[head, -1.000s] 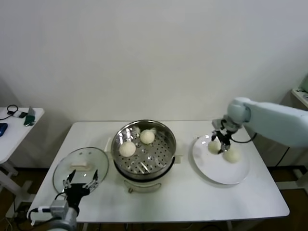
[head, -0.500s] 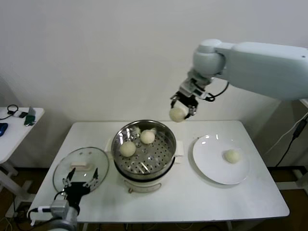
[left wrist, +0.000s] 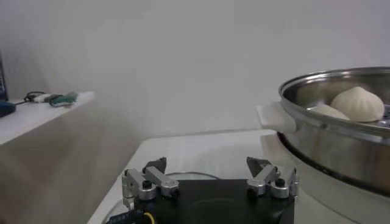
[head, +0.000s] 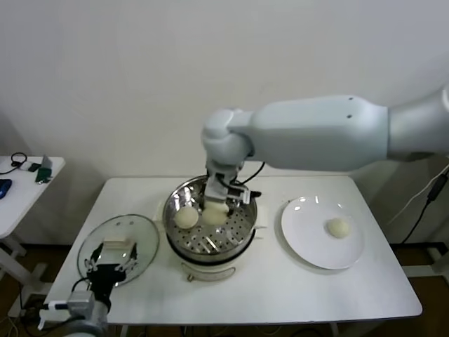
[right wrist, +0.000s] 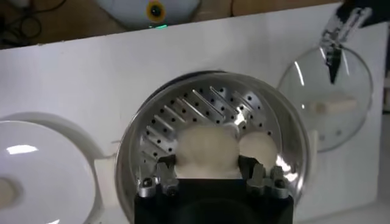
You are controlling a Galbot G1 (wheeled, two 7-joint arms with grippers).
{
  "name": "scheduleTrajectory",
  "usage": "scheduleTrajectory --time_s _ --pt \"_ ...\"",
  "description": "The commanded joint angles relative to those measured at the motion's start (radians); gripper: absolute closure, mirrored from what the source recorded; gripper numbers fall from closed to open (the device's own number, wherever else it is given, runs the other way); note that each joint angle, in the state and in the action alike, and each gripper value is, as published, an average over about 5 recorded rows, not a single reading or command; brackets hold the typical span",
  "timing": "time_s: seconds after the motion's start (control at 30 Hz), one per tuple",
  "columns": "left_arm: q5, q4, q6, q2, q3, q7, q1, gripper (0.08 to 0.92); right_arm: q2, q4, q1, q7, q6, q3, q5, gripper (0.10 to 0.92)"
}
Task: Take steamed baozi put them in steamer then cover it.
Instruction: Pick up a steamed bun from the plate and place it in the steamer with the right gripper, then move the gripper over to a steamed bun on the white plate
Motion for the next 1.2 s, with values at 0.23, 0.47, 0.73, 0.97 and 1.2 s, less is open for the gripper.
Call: scheduleTrajectory --time_s 0.23,0.47,0.73,0.97,1.2 --pt "-0.002 0.001 -0.012 -0.001 -0.010 -0.013 0.011 0.177 0.102 -0.065 -0.205 0.033 -0.011 -0.001 -0.127 0.338" --pt "-0.003 -0.002 -0.014 -0.002 -0.012 -0.014 0.016 0.177 0.111 -0.093 -0.206 0.031 -0.010 -0.002 -0.148 0.338" --pt "-0.003 -0.003 -0.015 -0.002 -0.009 -0.014 0.019 0.177 0.100 -0.095 -0.200 0.042 -0.011 -0.005 -0.099 0.312" --pt "-0.003 -0.006 -0.013 -0.002 -0.007 -0.015 0.017 0.177 0.037 -0.088 -0.129 0.011 -0.008 0.034 -0.040 0.207" --pt "-0.002 -0.011 -0.002 -0.002 -0.007 -0.013 0.004 0.177 -0.163 -0.187 0.067 -0.100 -0.021 -0.004 0.248 0.202"
